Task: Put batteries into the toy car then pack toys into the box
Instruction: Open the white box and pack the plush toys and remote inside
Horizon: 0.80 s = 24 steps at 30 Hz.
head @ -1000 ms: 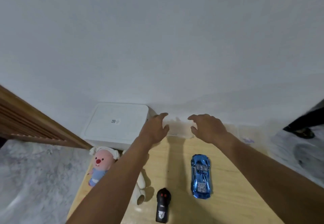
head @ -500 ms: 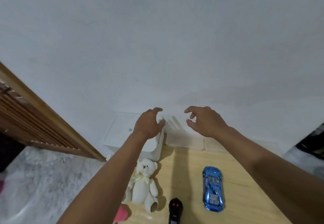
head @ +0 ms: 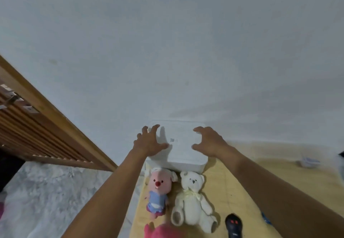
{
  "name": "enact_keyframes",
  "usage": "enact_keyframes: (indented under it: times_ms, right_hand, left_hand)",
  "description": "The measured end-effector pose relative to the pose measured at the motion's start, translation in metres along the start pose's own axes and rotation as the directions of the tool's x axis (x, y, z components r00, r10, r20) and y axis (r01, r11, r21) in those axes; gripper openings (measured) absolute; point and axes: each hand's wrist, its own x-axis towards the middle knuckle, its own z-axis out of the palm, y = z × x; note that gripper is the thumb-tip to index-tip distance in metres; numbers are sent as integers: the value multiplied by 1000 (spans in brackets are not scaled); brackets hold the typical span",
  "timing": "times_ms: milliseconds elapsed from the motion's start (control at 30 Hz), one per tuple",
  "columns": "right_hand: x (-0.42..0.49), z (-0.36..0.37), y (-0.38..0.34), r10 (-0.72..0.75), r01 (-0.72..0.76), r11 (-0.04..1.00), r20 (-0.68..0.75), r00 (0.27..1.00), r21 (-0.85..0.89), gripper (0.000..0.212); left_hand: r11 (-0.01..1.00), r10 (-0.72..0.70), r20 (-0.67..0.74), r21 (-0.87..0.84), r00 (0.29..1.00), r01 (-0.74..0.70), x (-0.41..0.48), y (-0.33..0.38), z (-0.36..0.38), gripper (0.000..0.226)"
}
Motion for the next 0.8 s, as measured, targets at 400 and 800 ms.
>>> enact_keyframes:
  times_ms: [400, 800]
  right_hand:
    - [17, 45, -20, 151, -154, 986, -48, 987, -70, 89]
    - [25, 31, -24, 223, -224, 974, -26, 974, -45, 94]
  left_hand:
    - [986, 164, 93, 21, 982, -166, 28, -25, 18, 113]
    - [982, 184, 100, 34, 978, -188, 39, -29, 24, 111]
